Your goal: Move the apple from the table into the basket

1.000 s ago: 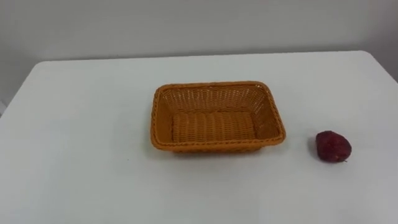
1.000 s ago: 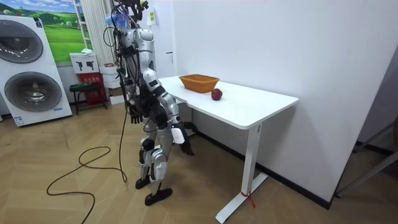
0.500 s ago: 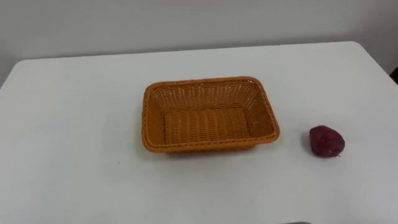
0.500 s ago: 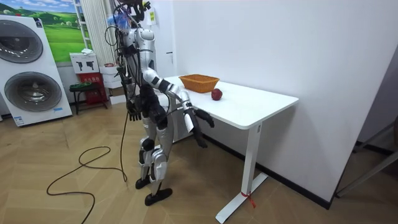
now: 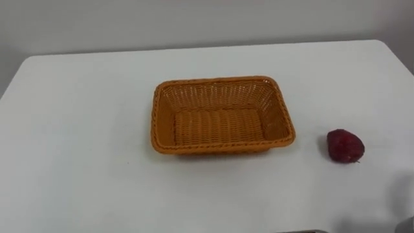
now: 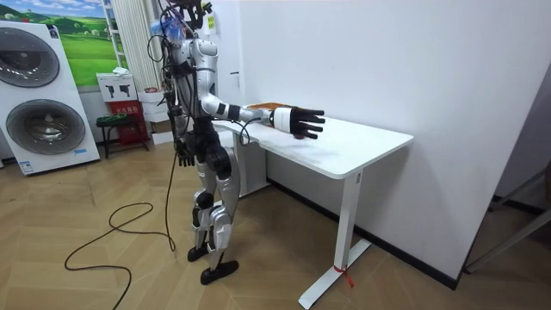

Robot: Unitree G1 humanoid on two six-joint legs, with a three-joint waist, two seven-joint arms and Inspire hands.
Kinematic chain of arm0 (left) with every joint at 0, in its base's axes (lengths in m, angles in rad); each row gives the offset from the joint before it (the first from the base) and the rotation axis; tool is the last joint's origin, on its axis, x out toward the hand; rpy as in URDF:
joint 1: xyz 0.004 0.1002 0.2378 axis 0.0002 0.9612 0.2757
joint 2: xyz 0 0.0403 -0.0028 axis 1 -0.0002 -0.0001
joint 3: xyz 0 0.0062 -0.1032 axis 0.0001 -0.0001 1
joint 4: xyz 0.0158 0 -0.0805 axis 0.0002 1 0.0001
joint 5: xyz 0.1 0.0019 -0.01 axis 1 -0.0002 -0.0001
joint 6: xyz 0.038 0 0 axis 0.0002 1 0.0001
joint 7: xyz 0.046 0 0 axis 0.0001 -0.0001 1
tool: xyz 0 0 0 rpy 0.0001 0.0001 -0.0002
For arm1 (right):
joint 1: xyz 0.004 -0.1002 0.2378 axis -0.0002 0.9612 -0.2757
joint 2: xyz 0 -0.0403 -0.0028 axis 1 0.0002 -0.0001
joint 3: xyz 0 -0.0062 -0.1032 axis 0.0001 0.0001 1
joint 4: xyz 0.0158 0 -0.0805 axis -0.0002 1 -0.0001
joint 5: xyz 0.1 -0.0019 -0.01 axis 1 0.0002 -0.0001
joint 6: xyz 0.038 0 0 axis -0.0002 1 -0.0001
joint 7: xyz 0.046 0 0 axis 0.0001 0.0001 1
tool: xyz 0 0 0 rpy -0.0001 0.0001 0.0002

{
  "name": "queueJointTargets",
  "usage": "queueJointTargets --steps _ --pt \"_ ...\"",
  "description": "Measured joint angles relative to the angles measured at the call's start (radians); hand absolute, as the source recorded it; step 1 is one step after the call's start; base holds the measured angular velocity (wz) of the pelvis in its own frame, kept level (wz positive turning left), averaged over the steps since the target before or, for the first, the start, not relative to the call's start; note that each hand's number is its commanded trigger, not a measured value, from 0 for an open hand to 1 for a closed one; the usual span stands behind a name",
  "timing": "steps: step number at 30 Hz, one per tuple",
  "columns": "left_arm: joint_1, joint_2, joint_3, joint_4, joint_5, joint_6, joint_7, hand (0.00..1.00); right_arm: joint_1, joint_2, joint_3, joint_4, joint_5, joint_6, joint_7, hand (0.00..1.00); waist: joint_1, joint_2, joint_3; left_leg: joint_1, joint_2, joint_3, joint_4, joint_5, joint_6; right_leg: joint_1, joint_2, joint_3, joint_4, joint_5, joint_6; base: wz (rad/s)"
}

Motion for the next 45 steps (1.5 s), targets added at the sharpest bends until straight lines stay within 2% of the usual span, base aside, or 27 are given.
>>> queueJointTargets --steps 4,8,15,20,22,30,42,43,44,45 --pt "0.0 0.0 -0.004 0.009 0.002 0.0 -0.008 0.0 0.0 -0.001 0.046 -0.042 -0.093 0.0 0.051 0.0 0.01 0.0 0.0001 0.007 0.0 0.0 -0.007 0.001 -0.001 0.008 0.0 -0.001 -0.009 0.0 0.0 0.0" --pt "-0.004 -0.001 -0.043 0.01 0.001 0.0 -0.03 0.0 0.01 -0.001 0.136 -0.044 -0.099 0.001 0.136 0.0 0.025 0.004 0.0002 0.007 0.0 -0.002 -0.008 0.001 -0.001 0.02 0.002 -0.003 -0.033 0.007 -0.003 0.01" --pt "-0.013 0.0 -0.043 0.01 0.002 0.001 -0.044 0.0 0.016 -0.002 0.24 -0.043 -0.1 0.001 0.27 0.0 0.027 0.01 0.0061 0.008 0.0 -0.008 -0.006 0.001 -0.001 0.031 0.0 -0.014 -0.034 0.007 -0.003 0.05" --pt "-0.021 0.001 -0.043 0.01 0.002 0.0 -0.069 0.0 0.023 -0.004 0.262 -0.03 -0.1 0.001 0.358 0.0 0.027 0.011 0.0065 0.009 0.0 -0.009 -0.006 0.001 -0.001 0.035 0.0 -0.019 -0.035 0.007 -0.003 0.01" --pt "-0.021 0.003 -0.054 0.009 0.001 0.0 -0.07 0.0 0.024 -0.016 0.284 0.001 -0.1 0.001 0.381 0.0 0.026 0.01 0.0063 0.011 0.0 -0.009 -0.006 0.001 -0.001 0.038 0.0 -0.018 -0.035 0.007 -0.003 0.0" --pt "-0.026 0.004 -0.079 0.0 0.003 0.011 -0.074 0.0 0.026 -0.021 0.325 0.098 -0.107 0.028 0.475 0.0 0.025 0.003 0.0082 0.031 0.005 -0.008 -0.008 0.001 -0.001 0.063 -0.001 -0.022 -0.051 0.009 -0.003 0.0" --pt "-0.026 0.007 -0.081 -0.003 0.003 0.015 -0.072 0.0 0.032 -0.022 0.362 0.149 -0.107 0.028 0.504 0.0 0.024 -0.008 0.0089 0.044 0.01 -0.004 -0.014 0.001 -0.001 0.074 0.002 -0.022 -0.053 0.015 -0.004 0.0" --pt "-0.026 0.007 -0.081 -0.003 0.003 0.015 -0.07 0.0 0.034 -0.022 0.364 0.162 -0.108 0.028 0.505 0.55 0.024 -0.008 0.0086 0.044 0.01 -0.004 -0.015 0.001 -0.001 0.074 0.002 -0.022 -0.052 0.015 -0.004 0.0" --pt "-0.026 0.007 -0.08 -0.003 0.002 0.015 -0.068 0.0 0.037 -0.022 0.365 0.192 -0.11 0.019 0.508 1.0 0.024 -0.009 0.0075 0.044 0.011 -0.003 -0.016 0.001 -0.001 0.076 0.002 -0.021 -0.051 0.015 -0.004 0.0" --pt "-0.025 0.008 -0.08 -0.001 0.002 0.015 -0.068 0.0 0.035 -0.022 0.365 0.201 -0.11 0.011 0.511 1.0 0.025 -0.011 0.0062 0.043 0.011 -0.003 -0.016 0.001 -0.001 0.078 0.002 -0.021 -0.051 0.015 -0.004 0.0"
